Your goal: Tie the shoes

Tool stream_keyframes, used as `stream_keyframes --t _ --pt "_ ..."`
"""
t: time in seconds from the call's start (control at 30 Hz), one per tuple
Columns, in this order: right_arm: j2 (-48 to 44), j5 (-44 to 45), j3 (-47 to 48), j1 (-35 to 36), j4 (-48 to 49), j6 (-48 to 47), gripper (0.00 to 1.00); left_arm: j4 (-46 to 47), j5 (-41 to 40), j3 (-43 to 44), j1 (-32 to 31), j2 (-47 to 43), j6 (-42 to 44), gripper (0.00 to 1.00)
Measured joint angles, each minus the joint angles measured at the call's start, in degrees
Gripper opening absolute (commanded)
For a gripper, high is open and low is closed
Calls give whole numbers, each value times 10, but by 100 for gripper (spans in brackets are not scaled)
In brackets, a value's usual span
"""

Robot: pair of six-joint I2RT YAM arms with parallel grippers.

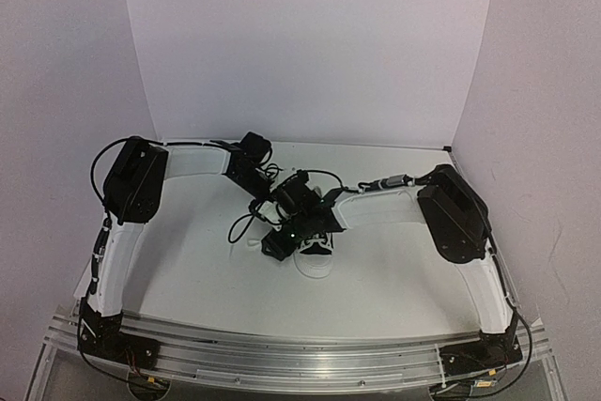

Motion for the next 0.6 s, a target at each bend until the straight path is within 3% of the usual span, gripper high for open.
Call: stream_keyframes --t 0.13,0.33,0.6 --pt "36 14 48 1 -21 5 57 -1 0 9 0 0 0 0" --pt "48 18 66 3 -37 19 1 1 -1 17 0 3 1 0" --pt "11 1 19 4 -49 47 0 -11 -3 21 0 4 7 0"
